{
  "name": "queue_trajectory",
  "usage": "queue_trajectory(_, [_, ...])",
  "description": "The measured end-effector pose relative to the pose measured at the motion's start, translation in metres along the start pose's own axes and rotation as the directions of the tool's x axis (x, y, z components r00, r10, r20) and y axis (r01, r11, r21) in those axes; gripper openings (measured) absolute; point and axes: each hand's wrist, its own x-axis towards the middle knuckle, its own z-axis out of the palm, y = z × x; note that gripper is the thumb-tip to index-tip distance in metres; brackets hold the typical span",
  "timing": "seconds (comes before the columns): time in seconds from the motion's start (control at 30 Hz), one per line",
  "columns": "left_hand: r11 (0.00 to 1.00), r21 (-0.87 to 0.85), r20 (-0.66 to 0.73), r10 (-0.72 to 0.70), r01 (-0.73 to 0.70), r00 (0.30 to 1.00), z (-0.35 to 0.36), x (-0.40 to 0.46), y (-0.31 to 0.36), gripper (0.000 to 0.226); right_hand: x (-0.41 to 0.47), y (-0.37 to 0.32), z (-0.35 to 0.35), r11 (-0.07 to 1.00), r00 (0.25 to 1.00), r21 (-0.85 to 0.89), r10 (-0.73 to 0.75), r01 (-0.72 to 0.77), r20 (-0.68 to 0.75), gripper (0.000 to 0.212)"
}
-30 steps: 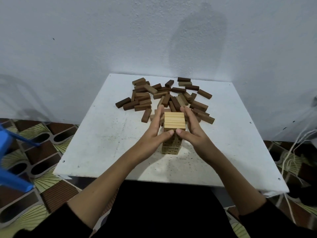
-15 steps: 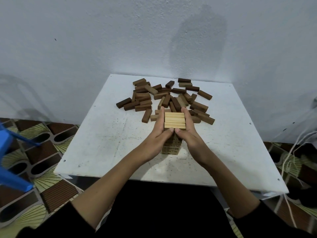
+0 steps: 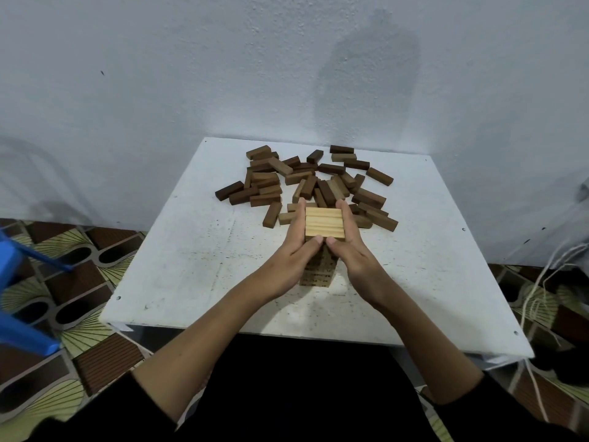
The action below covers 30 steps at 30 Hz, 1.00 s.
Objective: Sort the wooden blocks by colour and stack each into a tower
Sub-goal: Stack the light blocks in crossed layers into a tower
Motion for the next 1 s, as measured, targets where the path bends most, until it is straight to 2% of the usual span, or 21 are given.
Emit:
queue_trajectory(0.13, [0.997,-0.072,0.007,0.02,-0.019,1.0,-0.006,0.001,0.0,0.074,0.0,-0.001,-0.006,1.0,1.0,0.024,0.009,-0.01,0.02,0.082])
queue_trajectory(0.3, [0.969,-0.24,-0.102,0.03,-0.054,0.994,-0.041,-0.003,-0.021,0.082,0.003,0.01,-0.032,0.998,0.996,0.014,0.07,-0.069,-0.051,0.09])
queue_trajectory(0.37, [0.978,-0.205,-0.106,0.006,-0.028,0.994,-0.049,-0.005,-0.031,0.084,0.002,0.019,-0.038,0.995,0.994,-0.028,0.093,-0.094,-0.056,0.094])
queue_trajectory(0.47, [0.989,-0.136,-0.04,-0.071,0.065,0.997,-0.05,-0.007,-0.045,0.096,0.001,0.031,-0.038,0.984,0.992,-0.122,0.129,-0.126,0.01,0.1])
queue_trajectory(0.6, [0.979,0.139,0.069,-0.16,0.149,0.985,-0.041,-0.003,-0.059,0.096,-0.001,0.042,-0.03,0.964,0.983,-0.223,0.168,-0.148,0.074,0.097])
queue_trajectory(0.7, [0.94,0.323,0.079,-0.145,0.113,0.986,-0.033,0.006,-0.067,0.098,0.003,0.049,-0.024,0.926,0.979,-0.347,0.186,-0.146,0.083,0.095])
queue_trajectory(0.8, [0.943,0.321,0.059,-0.112,0.088,0.992,-0.025,0.013,-0.066,0.099,0.007,0.05,-0.019,0.902,0.979,-0.409,0.187,-0.138,0.083,0.098])
queue_trajectory(1.0, [0.953,0.301,0.013,-0.049,0.043,0.999,-0.017,0.018,-0.064,0.093,0.01,0.045,-0.012,0.921,0.993,-0.384,0.097,-0.062,0.072,0.093])
